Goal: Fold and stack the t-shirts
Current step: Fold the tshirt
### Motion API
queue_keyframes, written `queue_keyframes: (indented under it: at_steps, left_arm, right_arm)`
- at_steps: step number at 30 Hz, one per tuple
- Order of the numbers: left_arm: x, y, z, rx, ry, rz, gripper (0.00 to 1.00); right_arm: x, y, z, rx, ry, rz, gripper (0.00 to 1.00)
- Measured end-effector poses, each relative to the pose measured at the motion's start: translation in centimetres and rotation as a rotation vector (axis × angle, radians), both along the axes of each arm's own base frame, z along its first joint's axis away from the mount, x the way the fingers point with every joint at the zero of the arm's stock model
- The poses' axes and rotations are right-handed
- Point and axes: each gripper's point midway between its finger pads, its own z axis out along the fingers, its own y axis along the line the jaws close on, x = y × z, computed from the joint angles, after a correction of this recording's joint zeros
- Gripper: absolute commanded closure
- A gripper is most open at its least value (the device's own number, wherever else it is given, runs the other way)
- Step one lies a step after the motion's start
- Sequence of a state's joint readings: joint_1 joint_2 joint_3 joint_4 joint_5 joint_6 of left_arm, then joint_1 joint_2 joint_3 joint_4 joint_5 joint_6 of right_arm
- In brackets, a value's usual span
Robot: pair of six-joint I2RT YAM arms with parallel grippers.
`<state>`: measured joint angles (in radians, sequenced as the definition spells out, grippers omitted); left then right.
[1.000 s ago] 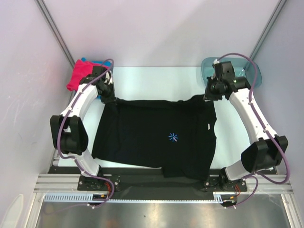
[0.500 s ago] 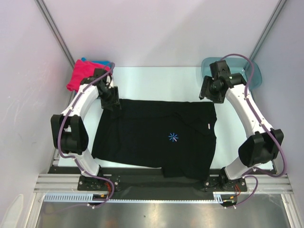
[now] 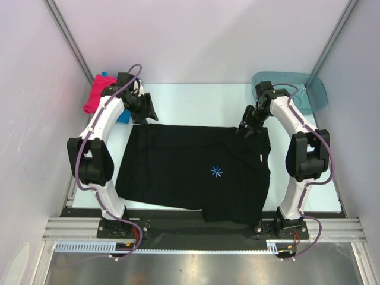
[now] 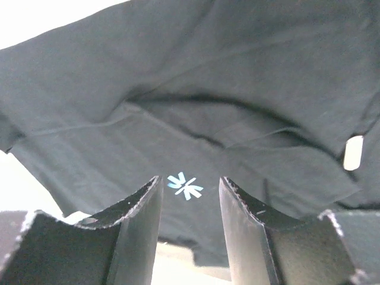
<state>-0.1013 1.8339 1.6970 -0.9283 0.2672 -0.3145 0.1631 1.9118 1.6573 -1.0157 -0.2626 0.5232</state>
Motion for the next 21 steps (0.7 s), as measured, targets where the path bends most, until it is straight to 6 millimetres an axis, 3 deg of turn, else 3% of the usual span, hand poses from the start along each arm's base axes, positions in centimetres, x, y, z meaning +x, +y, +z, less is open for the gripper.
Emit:
queue_keyframes:
  at_steps: [4, 12, 16, 21]
  left_arm:
    - [-0.6, -1.1, -0.3, -0.041, 0.023, -0.012, 0.42]
    - [-2.2, -2.0, -0.9, -0.077, 0.071, -0.019, 0.41]
    - [-2.3, -2.1, 0.0, -0.084, 0.048, -0.022, 0.41]
    - [-2.5, -2.1, 0.6, -0.087, 0.034, -0.023, 0.41]
  right_arm:
    - [-1.1, 1.0, 0.4, 0.048, 0.051, -0.021, 0.52]
    - [-4.8, 1.6, -1.1, 0.014, 0.201, -0.039, 0.48]
    - [-5.2, 1.6, -2.3, -0.021, 0.238, -0.039, 0.39]
    - [-4.7, 1.0, -4.9, -0.091, 0.285, -0.055, 0.39]
